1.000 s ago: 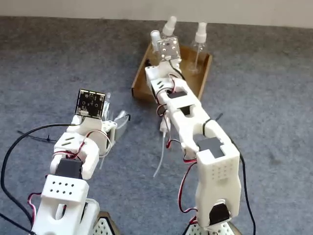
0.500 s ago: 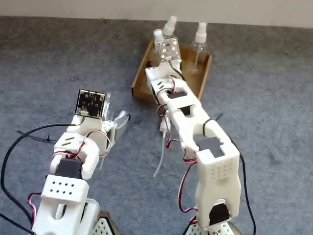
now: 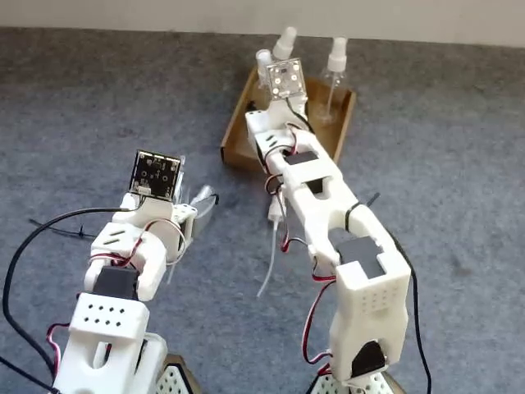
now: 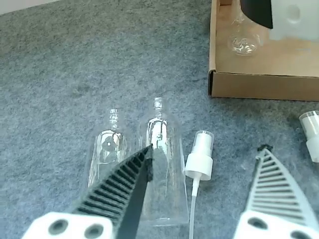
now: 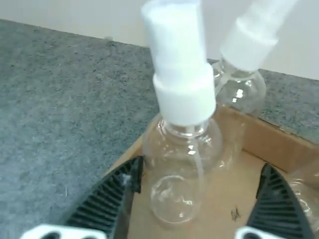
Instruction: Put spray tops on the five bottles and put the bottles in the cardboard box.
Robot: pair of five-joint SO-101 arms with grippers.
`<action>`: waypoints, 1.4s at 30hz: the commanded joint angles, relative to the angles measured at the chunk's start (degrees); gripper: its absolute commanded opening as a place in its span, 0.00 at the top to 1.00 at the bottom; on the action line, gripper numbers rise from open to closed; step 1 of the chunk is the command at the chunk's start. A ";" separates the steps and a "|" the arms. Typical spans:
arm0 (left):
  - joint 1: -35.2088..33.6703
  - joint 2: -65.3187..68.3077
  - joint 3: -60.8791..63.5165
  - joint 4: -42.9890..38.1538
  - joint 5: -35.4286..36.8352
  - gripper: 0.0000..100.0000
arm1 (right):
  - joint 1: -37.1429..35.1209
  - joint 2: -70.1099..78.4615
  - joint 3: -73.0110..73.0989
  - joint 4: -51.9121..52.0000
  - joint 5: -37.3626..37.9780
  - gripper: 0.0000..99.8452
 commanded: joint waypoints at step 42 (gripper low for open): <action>-5.05 0.04 -3.12 1.76 -0.26 0.71 | -5.23 -57.45 35.12 68.26 -0.18 0.70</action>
